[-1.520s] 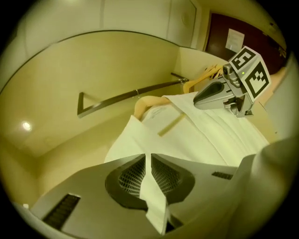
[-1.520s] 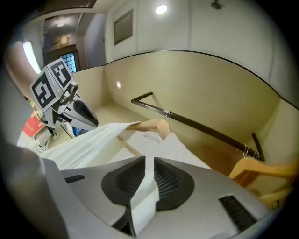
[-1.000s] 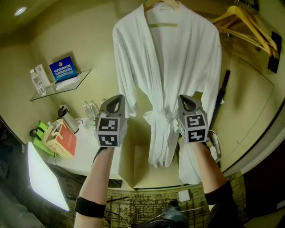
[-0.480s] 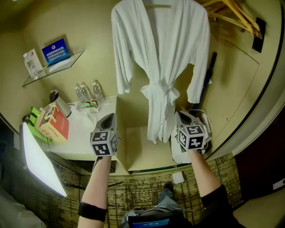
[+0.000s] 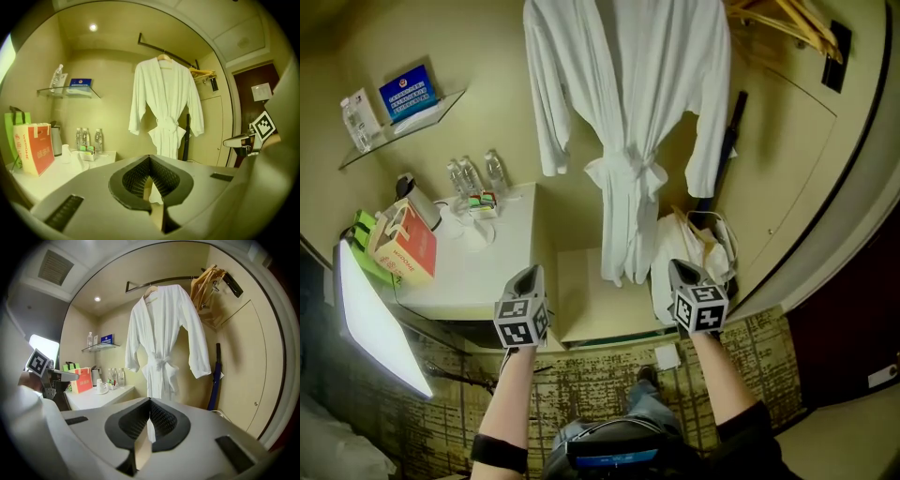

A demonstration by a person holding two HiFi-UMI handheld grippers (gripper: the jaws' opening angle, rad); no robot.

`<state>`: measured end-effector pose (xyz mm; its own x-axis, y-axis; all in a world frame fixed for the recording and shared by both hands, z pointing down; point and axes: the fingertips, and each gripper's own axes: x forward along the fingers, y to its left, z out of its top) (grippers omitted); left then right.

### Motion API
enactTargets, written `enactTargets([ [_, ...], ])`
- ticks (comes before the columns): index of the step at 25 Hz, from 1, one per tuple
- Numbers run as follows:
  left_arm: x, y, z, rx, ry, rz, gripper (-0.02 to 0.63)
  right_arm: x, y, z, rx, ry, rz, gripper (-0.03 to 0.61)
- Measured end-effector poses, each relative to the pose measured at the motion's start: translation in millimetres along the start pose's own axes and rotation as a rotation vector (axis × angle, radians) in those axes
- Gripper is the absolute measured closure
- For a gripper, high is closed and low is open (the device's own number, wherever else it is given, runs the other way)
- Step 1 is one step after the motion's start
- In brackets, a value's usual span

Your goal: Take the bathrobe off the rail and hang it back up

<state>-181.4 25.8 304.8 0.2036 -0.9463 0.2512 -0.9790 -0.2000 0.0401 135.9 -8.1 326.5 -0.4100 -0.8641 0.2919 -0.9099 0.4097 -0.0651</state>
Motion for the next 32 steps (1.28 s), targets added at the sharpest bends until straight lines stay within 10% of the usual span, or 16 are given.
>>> enactTargets([
  [18, 3.6, -15.0, -6.5, -0.011, -0.007, 0.0, 0.614, 5.3, -9.2, -10.7, -0.005, 0.031, 0.018, 0.561],
  [32, 52.4, 0.2, 50.0, 0.064, -0.064, 0.002, 0.551, 53.1, 16.9, 87.2, -0.107, -0.042, 0.113, 0.561],
])
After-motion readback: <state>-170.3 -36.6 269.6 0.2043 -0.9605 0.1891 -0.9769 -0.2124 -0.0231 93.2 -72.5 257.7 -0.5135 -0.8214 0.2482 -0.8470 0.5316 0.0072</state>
